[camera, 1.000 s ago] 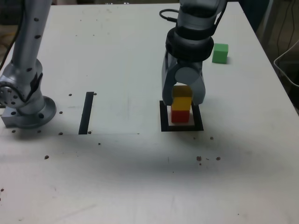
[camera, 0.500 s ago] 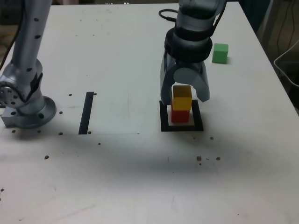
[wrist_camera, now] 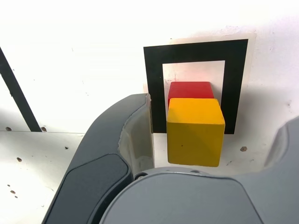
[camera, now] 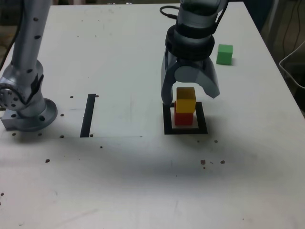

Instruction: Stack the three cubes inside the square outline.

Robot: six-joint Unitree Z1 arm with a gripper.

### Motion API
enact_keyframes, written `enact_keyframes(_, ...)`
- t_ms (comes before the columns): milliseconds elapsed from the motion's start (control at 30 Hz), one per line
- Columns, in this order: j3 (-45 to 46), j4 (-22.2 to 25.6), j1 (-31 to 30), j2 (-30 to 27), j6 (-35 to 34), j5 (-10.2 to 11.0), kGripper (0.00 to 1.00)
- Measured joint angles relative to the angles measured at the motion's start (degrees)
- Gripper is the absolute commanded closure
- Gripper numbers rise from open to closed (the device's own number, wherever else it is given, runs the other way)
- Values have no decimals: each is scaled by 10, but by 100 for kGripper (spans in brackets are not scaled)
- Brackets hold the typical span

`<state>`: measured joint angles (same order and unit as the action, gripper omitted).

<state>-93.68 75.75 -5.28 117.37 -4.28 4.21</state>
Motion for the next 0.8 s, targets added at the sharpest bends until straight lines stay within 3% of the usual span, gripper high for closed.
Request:
enact_keyframes(333, -9, 30, 8, -18, 12, -8, 1)
enact_keyframes(633, -54, 59, 82, -12, 128, 16, 1)
enact_keyframes(800, -108, 79, 121, 5, 203, 42, 1)
